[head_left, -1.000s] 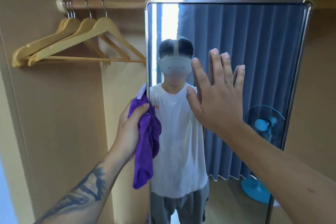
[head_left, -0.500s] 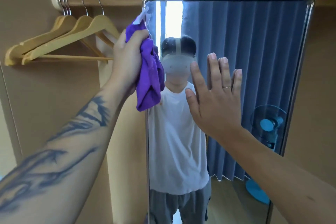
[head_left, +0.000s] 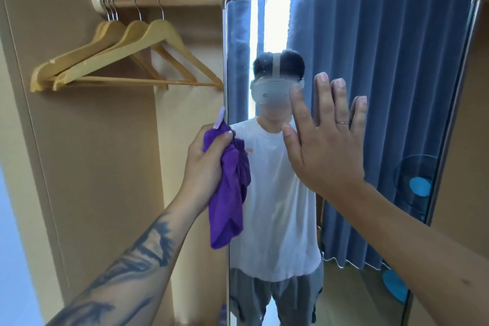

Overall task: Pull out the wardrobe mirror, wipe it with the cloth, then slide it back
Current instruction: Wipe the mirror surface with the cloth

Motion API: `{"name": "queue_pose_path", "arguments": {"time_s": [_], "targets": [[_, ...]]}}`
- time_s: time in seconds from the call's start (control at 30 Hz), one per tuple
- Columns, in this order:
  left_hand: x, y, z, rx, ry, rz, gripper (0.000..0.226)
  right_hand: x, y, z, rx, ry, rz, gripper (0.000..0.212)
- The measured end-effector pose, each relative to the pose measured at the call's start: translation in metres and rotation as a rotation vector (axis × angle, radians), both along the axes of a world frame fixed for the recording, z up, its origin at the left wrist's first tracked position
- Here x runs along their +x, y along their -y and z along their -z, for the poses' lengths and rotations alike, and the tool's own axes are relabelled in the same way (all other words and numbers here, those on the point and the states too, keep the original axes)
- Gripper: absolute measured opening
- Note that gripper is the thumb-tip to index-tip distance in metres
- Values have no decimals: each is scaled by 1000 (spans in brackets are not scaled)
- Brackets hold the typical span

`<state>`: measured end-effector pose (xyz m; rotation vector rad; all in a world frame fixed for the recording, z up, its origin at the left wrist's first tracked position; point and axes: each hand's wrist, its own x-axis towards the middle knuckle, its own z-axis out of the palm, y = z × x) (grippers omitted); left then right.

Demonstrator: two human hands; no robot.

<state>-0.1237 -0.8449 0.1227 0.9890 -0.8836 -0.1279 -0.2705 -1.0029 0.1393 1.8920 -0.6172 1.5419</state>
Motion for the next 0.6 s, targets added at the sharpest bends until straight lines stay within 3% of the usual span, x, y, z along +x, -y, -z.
{"name": "queue_pose_path", "arguments": {"time_s": [0.27, 0.37, 0.47, 0.6], "targets": [[4, 12, -139, -192, 112, -44, 7, -1, 0, -1, 4, -15, 5, 61], [2, 12, -186, -244, 168, -15, 12, 0, 2, 0, 0, -14, 2, 62], [2, 12, -192, -253, 189, -18, 15, 0, 2, 0, 2, -6, -1, 62], [5, 16, -156, -234, 137, -29, 2, -2, -1, -1, 20, -36, 19, 60]]}}
